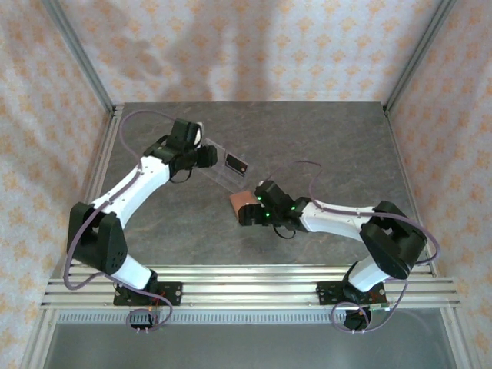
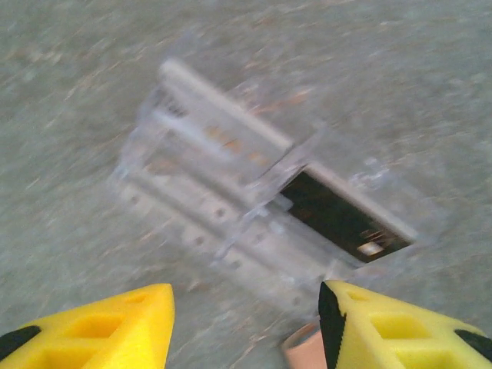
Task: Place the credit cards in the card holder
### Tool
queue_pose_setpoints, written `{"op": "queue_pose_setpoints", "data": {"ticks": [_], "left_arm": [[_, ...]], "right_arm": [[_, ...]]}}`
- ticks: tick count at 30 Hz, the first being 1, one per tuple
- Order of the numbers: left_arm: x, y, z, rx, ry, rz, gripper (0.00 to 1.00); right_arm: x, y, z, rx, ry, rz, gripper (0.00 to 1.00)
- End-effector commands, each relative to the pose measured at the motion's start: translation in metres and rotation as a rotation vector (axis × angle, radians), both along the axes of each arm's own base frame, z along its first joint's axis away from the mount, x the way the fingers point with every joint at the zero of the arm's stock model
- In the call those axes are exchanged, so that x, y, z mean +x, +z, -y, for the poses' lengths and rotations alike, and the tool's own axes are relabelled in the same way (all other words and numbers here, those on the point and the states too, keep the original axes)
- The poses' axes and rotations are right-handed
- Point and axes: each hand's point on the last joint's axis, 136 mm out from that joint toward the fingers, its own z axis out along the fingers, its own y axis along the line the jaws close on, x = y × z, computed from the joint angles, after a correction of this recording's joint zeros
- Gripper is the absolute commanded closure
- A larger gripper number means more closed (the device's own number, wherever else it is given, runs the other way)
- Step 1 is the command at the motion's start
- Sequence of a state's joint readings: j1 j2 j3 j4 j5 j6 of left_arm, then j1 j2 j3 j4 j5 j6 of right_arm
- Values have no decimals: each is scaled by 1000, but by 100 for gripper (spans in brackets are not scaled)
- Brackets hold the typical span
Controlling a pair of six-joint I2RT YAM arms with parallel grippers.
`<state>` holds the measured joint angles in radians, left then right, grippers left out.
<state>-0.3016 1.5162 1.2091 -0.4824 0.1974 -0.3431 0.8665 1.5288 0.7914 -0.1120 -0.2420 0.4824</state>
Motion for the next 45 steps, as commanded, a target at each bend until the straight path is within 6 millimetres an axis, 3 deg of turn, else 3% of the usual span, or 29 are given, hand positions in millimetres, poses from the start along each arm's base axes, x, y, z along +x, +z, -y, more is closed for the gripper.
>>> {"op": "queue_pose_setpoints", "data": {"ticks": [1, 5, 9, 14, 17, 19, 23, 29, 32, 38, 45], "left_arm": [[-11, -2, -23, -14, 106, -4, 44], [-21, -19, -44, -60, 178, -32, 41], [-9, -19, -62, -92, 229, 21, 41], [12, -6, -77, -18, 274, 125, 37], [19, -3, -82, 18, 276, 150, 23], [24, -2, -81, 17, 271, 164, 1], [28, -2, -77, 12, 251, 159, 0], [24, -14, -84, 6, 281, 106, 0], [29, -18, -73, -54, 221, 89, 1], [57, -14, -41, -222, 52, 104, 1], [95, -28, -42, -240, 29, 102, 1]], "right_arm": [[0, 5, -2, -30, 23, 30, 8], [-6, 13, -6, -38, 62, 71, 8], [-4, 26, -18, 19, 81, 108, 7], [32, 55, -23, 39, 9, 307, 1], [51, 74, -35, 51, 7, 407, 1], [58, 82, -37, 56, -21, 427, 1], [63, 94, -25, 72, -100, 466, 1], [63, 84, -6, -41, -133, 404, 1], [65, 77, -9, 5, -136, 334, 1], [83, 63, -15, 45, -196, 278, 0], [102, 39, -24, -20, -168, 291, 0]]}}
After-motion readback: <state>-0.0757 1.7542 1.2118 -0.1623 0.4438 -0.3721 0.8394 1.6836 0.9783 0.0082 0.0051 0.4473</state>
